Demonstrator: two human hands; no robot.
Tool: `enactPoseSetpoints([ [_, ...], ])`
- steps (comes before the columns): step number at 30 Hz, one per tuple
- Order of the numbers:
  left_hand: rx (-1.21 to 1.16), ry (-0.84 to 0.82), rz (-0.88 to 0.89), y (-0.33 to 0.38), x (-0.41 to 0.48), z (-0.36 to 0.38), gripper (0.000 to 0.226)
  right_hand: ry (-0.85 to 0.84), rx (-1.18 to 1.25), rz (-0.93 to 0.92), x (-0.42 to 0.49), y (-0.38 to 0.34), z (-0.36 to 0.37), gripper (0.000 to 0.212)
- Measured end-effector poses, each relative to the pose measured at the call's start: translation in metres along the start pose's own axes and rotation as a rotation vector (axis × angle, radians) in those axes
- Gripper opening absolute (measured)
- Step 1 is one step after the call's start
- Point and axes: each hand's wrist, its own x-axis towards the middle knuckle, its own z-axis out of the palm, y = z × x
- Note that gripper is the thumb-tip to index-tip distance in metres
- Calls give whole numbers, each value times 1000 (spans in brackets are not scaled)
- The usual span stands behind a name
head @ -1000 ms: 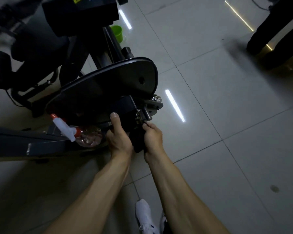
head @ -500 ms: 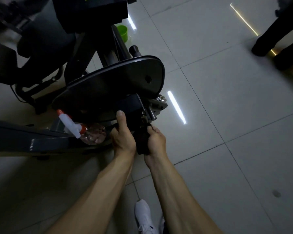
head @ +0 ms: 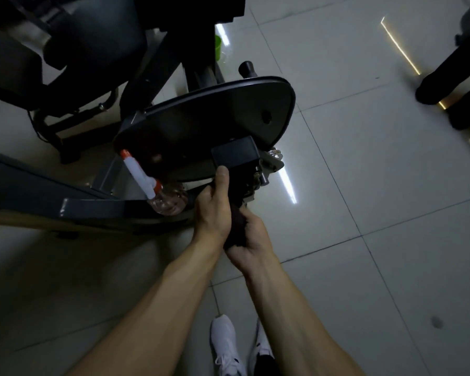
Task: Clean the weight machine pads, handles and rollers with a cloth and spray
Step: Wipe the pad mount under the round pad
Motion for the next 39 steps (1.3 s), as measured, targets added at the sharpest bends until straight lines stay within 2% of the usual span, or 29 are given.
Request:
enactPoseSetpoints([
  [1, 13, -1, 14, -7, -3, -2, 74, 18, -102, -53, -5, -2, -3, 25],
  [4, -50, -68, 17, -36, -19, -10, 29, 168, -427, -221, -31, -4, -4, 23],
  [5, -74, -94, 5, -46, -24, -9, 21, 192, -500, -246, -38, -4, -6, 22],
  [8, -136, -74, -62, -65, -38, -5, 35, 198, -595, -202, -64, -12, -1, 26],
  [11, -250, 53, -210, -69, -36, 2, 32, 141, -726, -201, -74, -26, 0, 29],
  [13, -367, 161, -332, -65, -23, 8, 31, 187, -885, -296, -70, -38, 0, 25],
  [16, -397, 260, -407, -55, -1, 17, 43, 328, -960, -503, -61, -58, 4, 28],
  [19, -471, 244, -458, -45, 9, 27, 36, 328, -1013, -526, -53, -71, 20, 18],
  [22, -604, 187, -576, -45, 18, 30, 46, 281, -1136, -474, -46, -71, 32, 19],
  [24, -565, 196, -556, -43, 20, 29, 38, 272, -1191, -483, -43, -73, 35, 21],
  [28, -369, 226, -346, -43, 12, 23, 18, 299, -1160, -469, -42, -75, 34, 24],
  [29, -372, 227, -349, -42, 12, 21, 18, 312, -1157, -470, -41, -75, 32, 24],
  [32, -477, 216, -519, -32, 16, 16, 23, 327, -1152, -467, -39, -71, 32, 29],
  [33, -464, 206, -517, -29, 14, 15, 23, 327, -1149, -462, -41, -71, 32, 31],
  [37, -298, 181, -198, -28, 2, 18, 10, 313, -1137, -459, -42, -72, 32, 34],
  [39, -314, 219, -243, -26, 7, 18, 18, 320, -1136, -447, -43, -69, 32, 35],
])
